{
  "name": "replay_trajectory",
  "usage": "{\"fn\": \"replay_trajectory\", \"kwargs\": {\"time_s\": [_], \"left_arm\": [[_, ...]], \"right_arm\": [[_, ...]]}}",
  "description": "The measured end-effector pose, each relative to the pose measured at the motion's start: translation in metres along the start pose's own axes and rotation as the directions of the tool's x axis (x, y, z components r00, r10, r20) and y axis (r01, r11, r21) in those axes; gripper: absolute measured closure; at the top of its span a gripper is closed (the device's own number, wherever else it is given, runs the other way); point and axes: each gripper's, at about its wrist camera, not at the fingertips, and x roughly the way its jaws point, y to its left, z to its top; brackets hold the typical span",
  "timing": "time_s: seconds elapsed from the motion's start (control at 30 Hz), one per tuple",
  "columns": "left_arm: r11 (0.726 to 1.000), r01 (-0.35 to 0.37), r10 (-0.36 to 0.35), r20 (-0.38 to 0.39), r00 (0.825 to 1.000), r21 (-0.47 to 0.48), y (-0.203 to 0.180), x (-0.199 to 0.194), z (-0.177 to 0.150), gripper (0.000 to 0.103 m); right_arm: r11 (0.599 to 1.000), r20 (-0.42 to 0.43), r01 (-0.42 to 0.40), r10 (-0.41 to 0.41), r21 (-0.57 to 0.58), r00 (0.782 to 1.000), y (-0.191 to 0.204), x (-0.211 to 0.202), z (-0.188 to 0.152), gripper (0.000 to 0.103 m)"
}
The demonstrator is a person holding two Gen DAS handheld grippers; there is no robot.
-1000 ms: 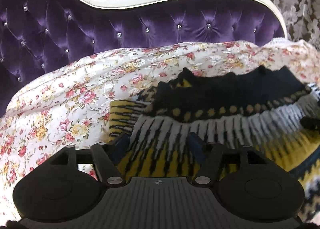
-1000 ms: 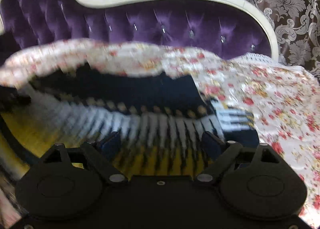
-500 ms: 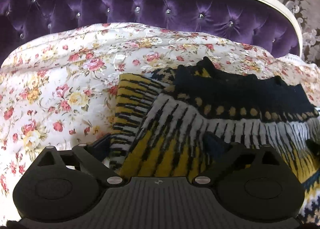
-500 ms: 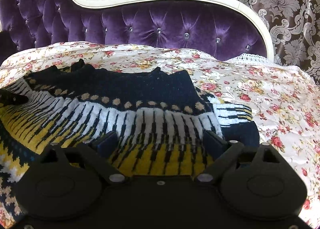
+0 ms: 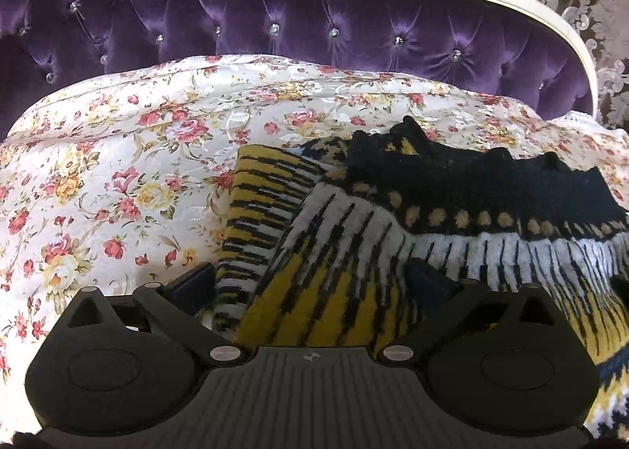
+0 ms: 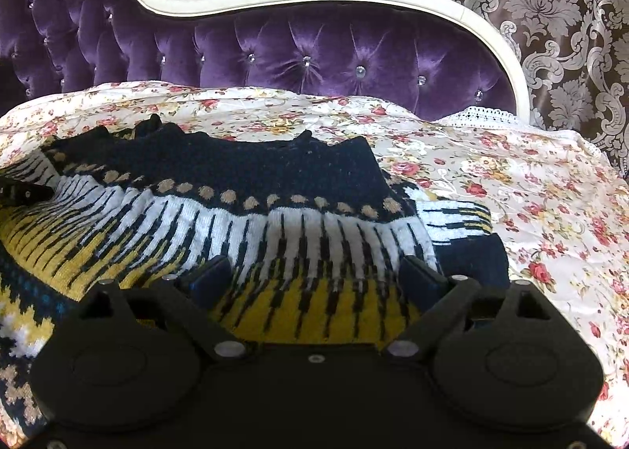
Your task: Fold small clothes
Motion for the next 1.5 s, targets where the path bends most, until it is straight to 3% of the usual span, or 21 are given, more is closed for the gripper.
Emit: {"fn": "replay_trajectory", "kwargs": {"time_s": [0.27, 0.43, 0.57, 0.67, 0.77, 0.97, 1.07, 1.13, 1.2, 1.37, 1.5], "left_arm": [[1.000, 0.000, 0.000, 0.004, 1.000, -0.004, 0.000, -0.001, -0.001, 0.000], [1.000, -0.001, 0.001, -0.002, 1.000, -0.006, 0.000, 0.000, 0.000, 0.000], [1.000, -0.002, 0.002, -0.006, 1.000, -0.007, -0.001, 0.000, 0.001, 0.000], [1.000, -0.003, 0.003, -0.004, 1.000, -0.008, -0.001, 0.000, 0.000, 0.000], [1.000, -0.005, 0.005, -0.010, 1.000, -0.009, -0.001, 0.000, 0.001, 0.000], [0.999, 0.013, -0.014, -0.021, 1.000, -0.037, 0.003, -0.001, 0.005, 0.000], [0.994, 0.026, -0.033, -0.070, 0.997, -0.110, 0.008, -0.008, 0.013, 0.002], [0.986, 0.045, -0.061, -0.095, 0.994, -0.162, 0.006, -0.016, 0.020, 0.003], [0.983, 0.048, -0.058, -0.053, 0.997, -0.179, -0.004, -0.030, 0.027, 0.002], [0.996, 0.058, -0.058, 0.008, 0.998, -0.060, -0.053, -0.049, 0.048, 0.002], [0.997, 0.019, -0.017, -0.026, 1.000, 0.068, -0.090, -0.045, 0.047, 0.002]], "right_arm": [[1.000, -0.001, 0.011, -0.011, 0.005, 1.000, 0.002, -0.001, 0.000, 0.011], [0.998, -0.036, -0.062, 0.062, 0.010, 0.997, -0.010, -0.003, 0.009, 0.009], [0.976, -0.027, -0.126, 0.133, 0.177, 0.991, -0.044, -0.019, 0.020, 0.003], [0.929, 0.011, -0.128, 0.132, 0.346, 0.991, -0.082, -0.036, 0.021, 0.000], [0.860, -0.005, -0.167, 0.193, 0.482, 0.981, -0.111, -0.037, 0.014, 0.000], [0.731, -0.056, -0.194, 0.302, 0.654, 0.952, -0.132, -0.017, -0.005, 0.000], [0.688, -0.036, -0.199, 0.312, 0.698, 0.949, -0.140, -0.017, -0.006, 0.000], [0.680, -0.030, -0.206, 0.317, 0.703, 0.948, -0.143, -0.019, -0.006, 0.000], [0.686, -0.027, -0.203, 0.309, 0.699, 0.951, -0.143, -0.022, -0.005, 0.000], [0.692, -0.037, -0.209, 0.323, 0.691, 0.946, -0.138, -0.023, -0.005, 0.000], [0.701, -0.042, -0.206, 0.319, 0.683, 0.947, -0.136, -0.024, -0.002, 0.000]]}}
